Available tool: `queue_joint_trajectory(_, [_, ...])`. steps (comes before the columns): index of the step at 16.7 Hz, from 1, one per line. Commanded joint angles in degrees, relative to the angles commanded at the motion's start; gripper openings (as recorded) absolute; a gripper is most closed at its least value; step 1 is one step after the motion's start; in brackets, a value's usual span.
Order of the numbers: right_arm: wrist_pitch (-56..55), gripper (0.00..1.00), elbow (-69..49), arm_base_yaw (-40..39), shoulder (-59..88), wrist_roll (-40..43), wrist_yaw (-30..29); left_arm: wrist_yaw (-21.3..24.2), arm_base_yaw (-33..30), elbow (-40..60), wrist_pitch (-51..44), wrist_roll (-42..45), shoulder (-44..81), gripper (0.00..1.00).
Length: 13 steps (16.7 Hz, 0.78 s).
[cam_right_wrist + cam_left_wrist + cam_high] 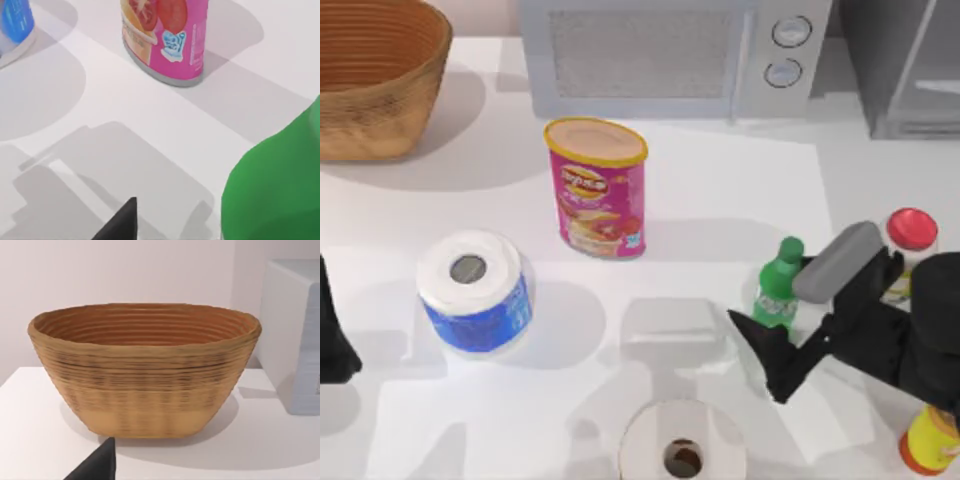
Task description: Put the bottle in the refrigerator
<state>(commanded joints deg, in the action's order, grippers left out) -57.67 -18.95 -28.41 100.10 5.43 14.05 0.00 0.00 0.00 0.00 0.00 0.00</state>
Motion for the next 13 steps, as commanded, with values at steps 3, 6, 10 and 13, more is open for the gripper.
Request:
queue_joint_trajectory(3, [0.00, 0.48, 0.00, 0.00, 0.00, 0.00, 0.00, 0.00, 0.00, 0.00, 0.00, 0.00, 0.00, 1.00])
queue_joint_trajectory(6, [0.00, 0.25, 0.00, 0.00, 0.00, 0.00, 0.00, 0.00, 0.00, 0.00, 0.00, 0.00, 0.00, 1.00])
queue_joint_trajectory(10, [0.00, 0.01, 0.00, 0.00, 0.00, 0.00, 0.00, 0.00, 0.00, 0.00, 0.00, 0.00, 0.00, 1.00])
queue_joint_trajectory(13, [0.00, 0.01, 0.00, 0.00, 0.00, 0.00, 0.00, 0.00, 0.00, 0.00, 0.00, 0.00, 0.00, 1.00])
